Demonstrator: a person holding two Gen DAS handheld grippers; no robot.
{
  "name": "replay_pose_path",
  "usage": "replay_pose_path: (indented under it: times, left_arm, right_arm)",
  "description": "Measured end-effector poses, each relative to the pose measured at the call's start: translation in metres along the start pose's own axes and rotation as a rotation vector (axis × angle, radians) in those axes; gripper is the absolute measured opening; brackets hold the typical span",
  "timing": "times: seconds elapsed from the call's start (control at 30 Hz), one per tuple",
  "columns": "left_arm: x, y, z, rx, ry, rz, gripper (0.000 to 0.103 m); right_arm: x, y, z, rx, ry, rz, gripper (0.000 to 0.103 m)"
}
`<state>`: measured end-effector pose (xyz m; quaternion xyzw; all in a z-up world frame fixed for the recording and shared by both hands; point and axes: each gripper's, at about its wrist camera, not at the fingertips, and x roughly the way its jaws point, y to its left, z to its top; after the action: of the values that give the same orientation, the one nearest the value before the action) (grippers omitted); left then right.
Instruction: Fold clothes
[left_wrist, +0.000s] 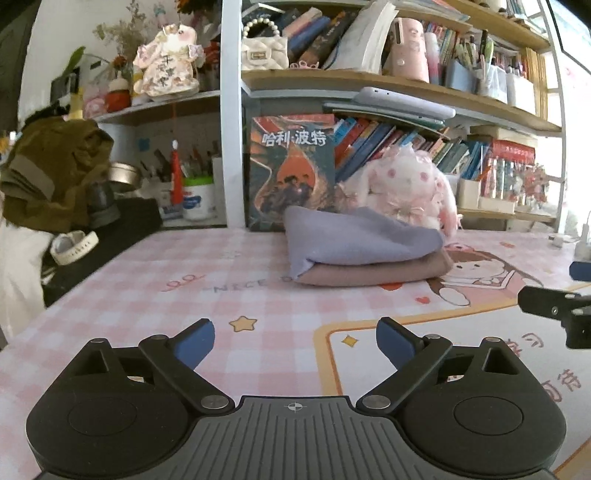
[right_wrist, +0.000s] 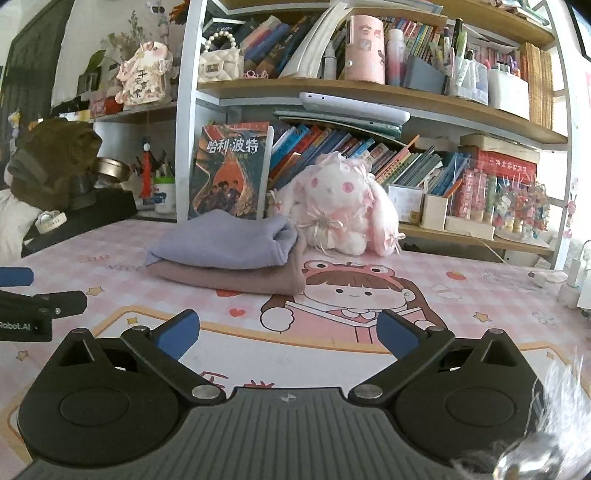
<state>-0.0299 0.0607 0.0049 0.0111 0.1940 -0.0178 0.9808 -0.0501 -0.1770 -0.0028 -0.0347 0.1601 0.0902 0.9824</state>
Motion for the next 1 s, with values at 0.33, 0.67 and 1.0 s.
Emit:
replay_pose_path:
  times: [0.33, 0.67, 1.0]
  left_arm:
    - [0.005, 0.003, 0.015, -0.001, -0.089, 0.034, 0.098]
    - [0.015, 0.005, 0.009, -0.012, -0.032, 0.054, 0.101]
    - [0.014, 0.007, 0.011, -0.008, -0.036, 0.043, 0.103]
  right_arm:
    - [0.008, -0.002, 0.000, 0.009, 0.052, -0.009, 0.103]
    - [0.009, -0.001, -0.001, 0.003, 0.052, -0.008, 0.103]
    - [0.006, -0.006, 0.000, 0.029, 0.038, 0.000, 0.103]
